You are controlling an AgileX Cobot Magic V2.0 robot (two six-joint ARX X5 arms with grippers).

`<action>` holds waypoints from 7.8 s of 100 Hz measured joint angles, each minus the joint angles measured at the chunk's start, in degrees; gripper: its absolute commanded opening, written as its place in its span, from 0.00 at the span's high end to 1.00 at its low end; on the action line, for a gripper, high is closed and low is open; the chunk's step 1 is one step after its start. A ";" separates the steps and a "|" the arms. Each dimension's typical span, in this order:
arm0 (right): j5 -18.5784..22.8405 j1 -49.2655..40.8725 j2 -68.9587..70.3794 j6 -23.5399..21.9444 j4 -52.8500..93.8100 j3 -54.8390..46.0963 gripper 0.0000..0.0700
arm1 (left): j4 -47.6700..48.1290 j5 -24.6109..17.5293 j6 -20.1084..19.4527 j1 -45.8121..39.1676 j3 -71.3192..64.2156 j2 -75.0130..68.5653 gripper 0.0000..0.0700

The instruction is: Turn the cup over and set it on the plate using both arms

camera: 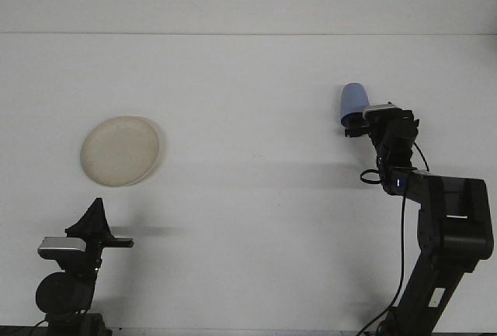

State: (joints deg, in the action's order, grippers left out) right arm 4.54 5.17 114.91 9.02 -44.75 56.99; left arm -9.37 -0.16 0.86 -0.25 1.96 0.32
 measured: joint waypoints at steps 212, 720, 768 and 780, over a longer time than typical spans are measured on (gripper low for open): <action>1.73 -46.10 -20.44 -1.22 112.78 32.35 1.00 | -0.44 0.00 11.30 0.00 0.00 0.00 0.98; 1.51 -14.38 -81.29 -2.89 58.86 -22.97 0.35 | 60.04 -5.95 -3.82 4.07 89.66 78.36 0.98; 1.51 -14.38 -81.29 -2.89 58.90 -22.97 0.35 | 63.52 -5.70 -5.90 -8.94 89.59 93.72 0.98; 1.51 -14.38 -81.29 -2.89 58.90 -22.97 0.35 | 62.77 -5.70 -6.12 -9.81 89.59 97.50 0.98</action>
State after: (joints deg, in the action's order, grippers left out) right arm 6.04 -9.21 33.63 6.13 14.15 34.02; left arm 53.41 -5.87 -5.26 -10.07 91.55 97.82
